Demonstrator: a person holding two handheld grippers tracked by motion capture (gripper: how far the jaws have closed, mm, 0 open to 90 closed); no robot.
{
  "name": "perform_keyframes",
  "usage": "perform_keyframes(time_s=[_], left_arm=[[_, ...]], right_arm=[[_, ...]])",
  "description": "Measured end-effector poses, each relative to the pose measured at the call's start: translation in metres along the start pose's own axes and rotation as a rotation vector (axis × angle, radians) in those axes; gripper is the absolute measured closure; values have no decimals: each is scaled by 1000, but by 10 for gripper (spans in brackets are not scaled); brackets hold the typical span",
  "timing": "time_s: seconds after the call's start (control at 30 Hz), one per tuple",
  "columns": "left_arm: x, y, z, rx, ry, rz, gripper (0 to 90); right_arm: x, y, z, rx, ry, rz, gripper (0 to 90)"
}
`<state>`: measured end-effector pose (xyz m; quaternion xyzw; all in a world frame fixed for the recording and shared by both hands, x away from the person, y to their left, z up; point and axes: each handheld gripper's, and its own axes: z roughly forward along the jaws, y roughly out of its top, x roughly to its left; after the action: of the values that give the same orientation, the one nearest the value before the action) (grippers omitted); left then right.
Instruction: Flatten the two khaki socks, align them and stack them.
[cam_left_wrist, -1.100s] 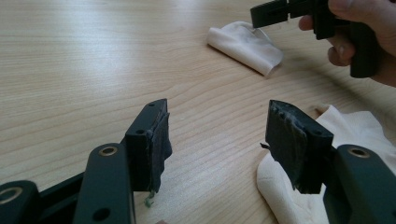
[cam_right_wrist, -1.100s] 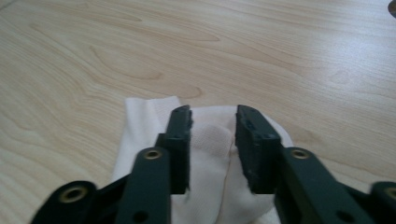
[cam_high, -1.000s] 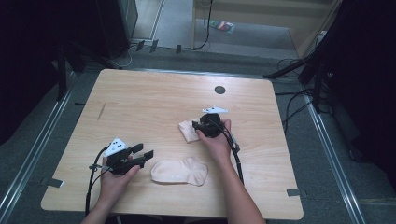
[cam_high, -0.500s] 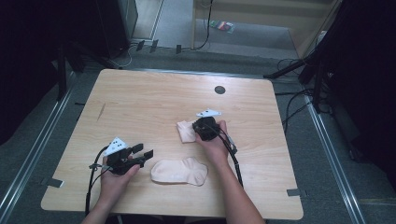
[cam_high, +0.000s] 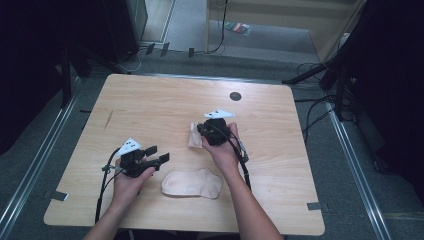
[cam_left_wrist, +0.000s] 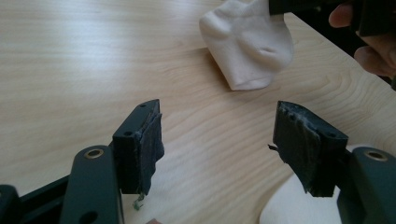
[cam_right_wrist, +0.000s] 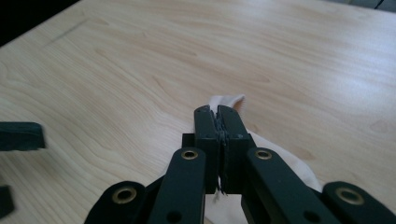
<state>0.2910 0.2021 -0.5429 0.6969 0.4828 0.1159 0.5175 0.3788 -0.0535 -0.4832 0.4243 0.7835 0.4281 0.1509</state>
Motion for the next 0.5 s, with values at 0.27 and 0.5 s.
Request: perform_keyframes(time_s=[0.27, 0.5], left_arm=[[-5, 16, 50, 123, 15, 19, 274], [3, 31, 60, 106, 152, 10, 315]], right_arm=[[19, 24, -3, -36, 39, -7, 888], [42, 45, -21, -104, 151, -7, 888]])
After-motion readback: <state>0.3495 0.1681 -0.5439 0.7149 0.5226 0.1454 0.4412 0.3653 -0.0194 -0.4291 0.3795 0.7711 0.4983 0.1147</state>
